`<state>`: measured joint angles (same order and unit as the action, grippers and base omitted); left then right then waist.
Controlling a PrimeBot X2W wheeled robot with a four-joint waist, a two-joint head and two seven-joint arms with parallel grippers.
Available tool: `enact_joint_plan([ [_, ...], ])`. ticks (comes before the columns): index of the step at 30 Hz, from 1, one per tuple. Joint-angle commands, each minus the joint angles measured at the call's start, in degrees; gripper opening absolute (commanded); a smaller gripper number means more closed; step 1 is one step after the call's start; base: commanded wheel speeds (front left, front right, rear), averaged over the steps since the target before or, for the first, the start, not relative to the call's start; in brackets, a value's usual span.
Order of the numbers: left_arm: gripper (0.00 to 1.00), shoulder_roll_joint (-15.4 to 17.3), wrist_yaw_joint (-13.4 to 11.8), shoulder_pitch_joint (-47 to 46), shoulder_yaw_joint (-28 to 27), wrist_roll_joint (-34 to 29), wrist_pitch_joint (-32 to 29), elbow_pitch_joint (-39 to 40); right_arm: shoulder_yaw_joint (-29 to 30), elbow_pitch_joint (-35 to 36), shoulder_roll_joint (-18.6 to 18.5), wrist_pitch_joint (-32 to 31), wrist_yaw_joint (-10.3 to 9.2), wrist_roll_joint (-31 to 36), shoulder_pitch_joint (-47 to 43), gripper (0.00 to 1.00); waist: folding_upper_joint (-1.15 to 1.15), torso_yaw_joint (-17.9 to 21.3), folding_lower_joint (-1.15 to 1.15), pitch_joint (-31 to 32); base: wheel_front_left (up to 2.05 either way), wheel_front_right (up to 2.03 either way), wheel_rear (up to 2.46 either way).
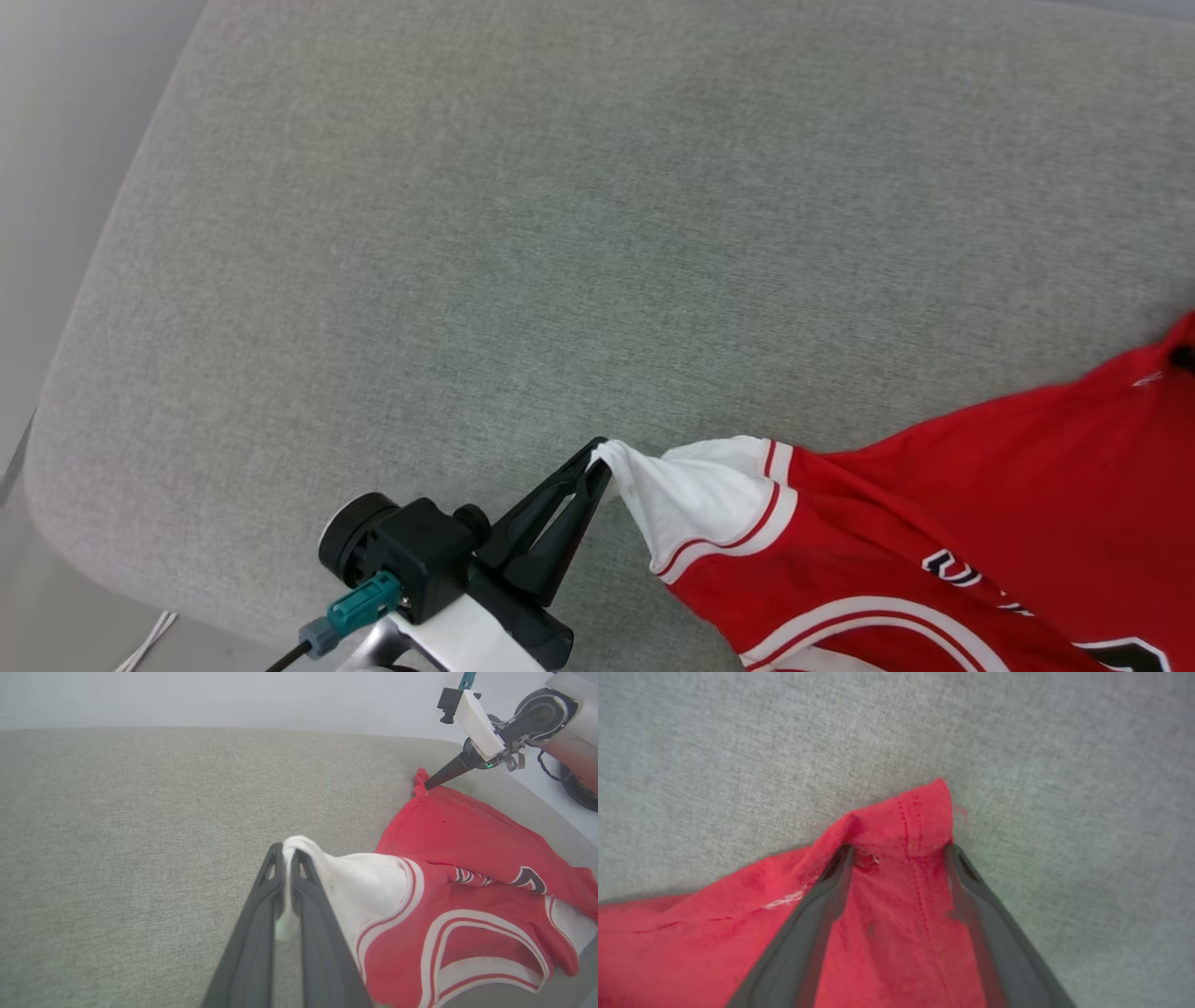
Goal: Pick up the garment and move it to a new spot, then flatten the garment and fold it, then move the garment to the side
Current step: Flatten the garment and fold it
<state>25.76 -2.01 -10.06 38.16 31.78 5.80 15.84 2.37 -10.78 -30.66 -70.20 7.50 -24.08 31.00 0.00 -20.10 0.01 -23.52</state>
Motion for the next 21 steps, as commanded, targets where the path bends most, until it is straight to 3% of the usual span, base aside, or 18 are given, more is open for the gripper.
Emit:
enact_joint_plan([
  [1, 0.0, -0.5, 0.32, -1.12, 0.0, 0.12, 0.48, -0.29, -1.07, -2.01, 0.54, -0.17, -0.02, 0.51, -0.83, 1.0, 0.0, -1.41, -0.01, -1.27, 0.0, 0.0, 0.0],
  [8, 0.0, -0.26, 0.35, -1.29, -0.43, 0.57, 1.16, -1.55, -3.06, -6.5, 1.83, -1.09, -0.03, 0.94, -5.56, 1.0, 0.0, -2.2, -0.01, -1.67, 0.0, 0.0, 0.0],
  [10, 0.0, -0.13, 0.32, -1.45, -0.6, 0.62, 1.34, -1.76, -3.63, -6.88, 1.85, -0.84, -0.03, 1.42, -6.64, 0.0, 0.0, -2.13, -0.01, -1.43, 0.0, 0.0, 0.0],
  [14, 0.0, 0.3, 0.22, -1.52, -0.75, 0.42, 1.33, -1.94, -3.56, -7.5, 1.03, 1.75, -0.03, 2.22, -6.32, 0.0, 0.0, -1.51, -0.01, 0.15, 0.0, 0.0, 0.0],
  [21, 0.0, 2.55, -1.07, 0.45, -2.12, 0.94, 0.67, -1.17, -2.81, -7.34, 3.2, 7.99, -0.01, -0.11, -1.42, 0.0, 0.0, 2.23, -0.01, 6.48, 0.0, 0.0, 0.0],
])
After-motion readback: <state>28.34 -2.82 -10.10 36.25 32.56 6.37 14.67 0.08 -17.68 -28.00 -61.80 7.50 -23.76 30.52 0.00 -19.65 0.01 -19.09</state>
